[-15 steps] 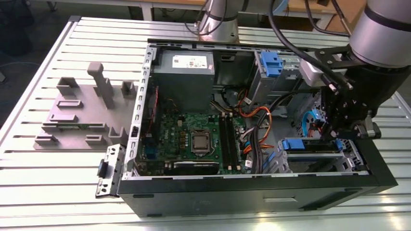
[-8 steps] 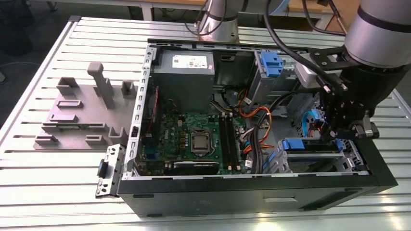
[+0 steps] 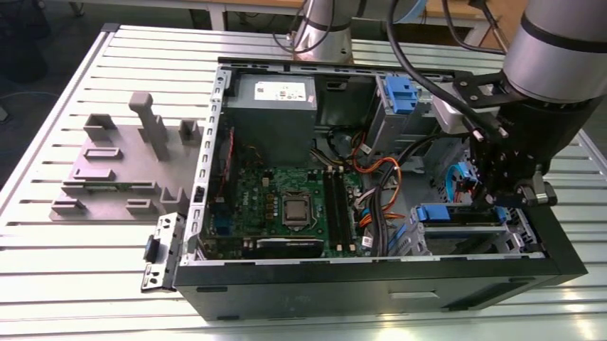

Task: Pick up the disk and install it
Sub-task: 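Insert the first disk wire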

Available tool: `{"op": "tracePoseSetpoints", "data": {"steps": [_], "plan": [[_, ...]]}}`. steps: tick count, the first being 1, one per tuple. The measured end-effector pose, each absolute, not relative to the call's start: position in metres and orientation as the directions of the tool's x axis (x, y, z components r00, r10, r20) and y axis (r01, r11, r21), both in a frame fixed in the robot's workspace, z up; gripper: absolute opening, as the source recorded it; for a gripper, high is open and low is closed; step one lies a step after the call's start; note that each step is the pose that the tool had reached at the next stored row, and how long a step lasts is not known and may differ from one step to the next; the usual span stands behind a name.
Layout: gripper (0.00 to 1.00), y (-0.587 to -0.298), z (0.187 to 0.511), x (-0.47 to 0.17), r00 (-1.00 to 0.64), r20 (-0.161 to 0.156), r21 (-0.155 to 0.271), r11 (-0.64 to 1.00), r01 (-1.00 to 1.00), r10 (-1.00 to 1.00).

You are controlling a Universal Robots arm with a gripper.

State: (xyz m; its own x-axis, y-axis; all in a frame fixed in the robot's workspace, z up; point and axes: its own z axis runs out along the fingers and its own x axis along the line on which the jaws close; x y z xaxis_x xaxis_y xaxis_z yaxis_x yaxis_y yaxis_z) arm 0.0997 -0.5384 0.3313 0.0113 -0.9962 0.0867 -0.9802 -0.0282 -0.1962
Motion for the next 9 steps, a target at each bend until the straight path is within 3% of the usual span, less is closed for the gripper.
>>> {"op": "tracePoseSetpoints", "data": {"steps": [9], "plan": [[0.16,-0.5384,0.3310,0.0924,0.017,0.087,-0.218,-0.036,-0.975,-0.996]]}}
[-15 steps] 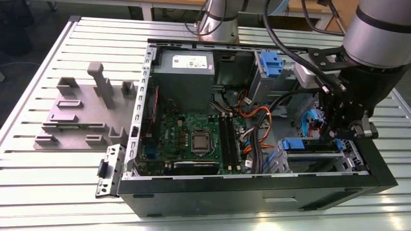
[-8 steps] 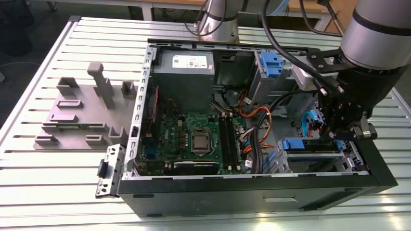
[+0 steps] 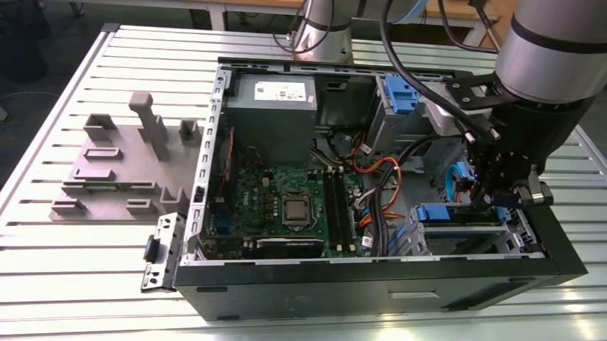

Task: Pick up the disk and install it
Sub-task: 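Insert the first disk wire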

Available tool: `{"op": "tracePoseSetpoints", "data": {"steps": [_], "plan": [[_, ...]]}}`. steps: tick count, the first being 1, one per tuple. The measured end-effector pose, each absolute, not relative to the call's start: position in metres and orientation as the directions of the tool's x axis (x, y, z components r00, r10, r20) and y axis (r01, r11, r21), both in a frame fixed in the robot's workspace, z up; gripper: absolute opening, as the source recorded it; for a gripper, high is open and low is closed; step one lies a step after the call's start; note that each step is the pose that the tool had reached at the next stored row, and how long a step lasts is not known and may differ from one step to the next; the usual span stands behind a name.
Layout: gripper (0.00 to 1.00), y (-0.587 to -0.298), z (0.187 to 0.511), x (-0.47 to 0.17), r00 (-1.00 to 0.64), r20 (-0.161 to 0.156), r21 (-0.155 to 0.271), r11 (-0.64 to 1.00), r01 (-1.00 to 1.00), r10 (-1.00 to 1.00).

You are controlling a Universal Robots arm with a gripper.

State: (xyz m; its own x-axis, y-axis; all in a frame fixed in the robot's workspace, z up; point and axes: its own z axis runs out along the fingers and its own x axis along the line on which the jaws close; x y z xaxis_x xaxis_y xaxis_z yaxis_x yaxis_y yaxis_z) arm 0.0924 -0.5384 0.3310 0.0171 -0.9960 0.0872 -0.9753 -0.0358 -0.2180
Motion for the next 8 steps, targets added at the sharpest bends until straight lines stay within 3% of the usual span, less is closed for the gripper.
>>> {"op": "tracePoseSetpoints", "data": {"steps": [8], "plan": [[0.16,-0.5384,0.3308,0.0911,0.017,0.087,-0.221,-0.036,-0.975,-0.996]]}}
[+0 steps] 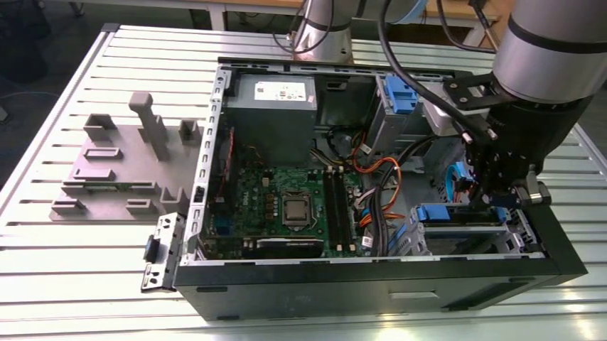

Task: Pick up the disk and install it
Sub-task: 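Insert the first disk wire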

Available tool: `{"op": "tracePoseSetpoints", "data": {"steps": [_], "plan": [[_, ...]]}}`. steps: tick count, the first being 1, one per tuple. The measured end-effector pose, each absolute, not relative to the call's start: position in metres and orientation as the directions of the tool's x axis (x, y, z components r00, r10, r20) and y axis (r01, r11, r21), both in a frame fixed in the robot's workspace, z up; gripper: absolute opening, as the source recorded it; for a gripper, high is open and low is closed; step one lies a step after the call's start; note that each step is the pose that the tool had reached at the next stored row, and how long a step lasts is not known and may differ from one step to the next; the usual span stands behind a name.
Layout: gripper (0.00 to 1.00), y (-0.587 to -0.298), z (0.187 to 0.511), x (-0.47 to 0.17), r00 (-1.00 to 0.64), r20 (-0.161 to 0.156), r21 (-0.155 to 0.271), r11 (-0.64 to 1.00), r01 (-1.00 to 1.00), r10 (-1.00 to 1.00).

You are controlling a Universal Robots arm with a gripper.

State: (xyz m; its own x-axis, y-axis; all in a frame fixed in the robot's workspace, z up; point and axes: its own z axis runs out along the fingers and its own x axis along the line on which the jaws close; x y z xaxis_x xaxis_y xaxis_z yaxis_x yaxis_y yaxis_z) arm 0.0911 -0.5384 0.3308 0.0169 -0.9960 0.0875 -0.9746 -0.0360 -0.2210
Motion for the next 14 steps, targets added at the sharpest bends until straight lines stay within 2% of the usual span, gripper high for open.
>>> {"op": "tracePoseSetpoints", "data": {"steps": [14], "plan": [[0.16,-0.5383,0.3308,0.0917,-0.002,0.087,-0.222,-0.018,-0.975,-0.996]]}}
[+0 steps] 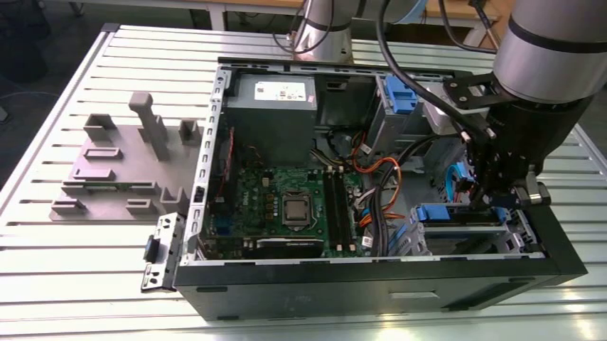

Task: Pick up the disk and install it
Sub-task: 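Insert the first disk wire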

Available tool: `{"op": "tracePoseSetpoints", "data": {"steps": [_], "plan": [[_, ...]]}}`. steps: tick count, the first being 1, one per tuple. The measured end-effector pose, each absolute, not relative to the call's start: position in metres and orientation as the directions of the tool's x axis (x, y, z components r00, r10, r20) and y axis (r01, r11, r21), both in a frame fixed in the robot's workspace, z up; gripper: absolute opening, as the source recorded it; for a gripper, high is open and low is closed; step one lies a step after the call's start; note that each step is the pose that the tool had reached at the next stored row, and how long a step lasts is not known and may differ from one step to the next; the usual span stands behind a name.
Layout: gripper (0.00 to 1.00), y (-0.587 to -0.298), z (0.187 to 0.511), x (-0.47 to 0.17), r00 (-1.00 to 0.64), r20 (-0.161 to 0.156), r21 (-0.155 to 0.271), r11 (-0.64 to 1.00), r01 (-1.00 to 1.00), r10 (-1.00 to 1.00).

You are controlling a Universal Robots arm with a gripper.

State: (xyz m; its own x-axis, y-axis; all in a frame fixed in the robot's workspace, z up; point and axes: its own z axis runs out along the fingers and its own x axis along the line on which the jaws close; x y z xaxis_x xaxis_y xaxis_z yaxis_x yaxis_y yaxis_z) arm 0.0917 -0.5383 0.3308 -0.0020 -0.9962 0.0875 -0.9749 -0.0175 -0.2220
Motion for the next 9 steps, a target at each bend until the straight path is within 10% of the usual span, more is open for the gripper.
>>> {"op": "tracePoseSetpoints", "data": {"steps": [9], "plan": [[0.16,-0.5383,0.3307,0.0922,0.025,0.087,-0.222,-0.044,-0.974,-0.996]]}}
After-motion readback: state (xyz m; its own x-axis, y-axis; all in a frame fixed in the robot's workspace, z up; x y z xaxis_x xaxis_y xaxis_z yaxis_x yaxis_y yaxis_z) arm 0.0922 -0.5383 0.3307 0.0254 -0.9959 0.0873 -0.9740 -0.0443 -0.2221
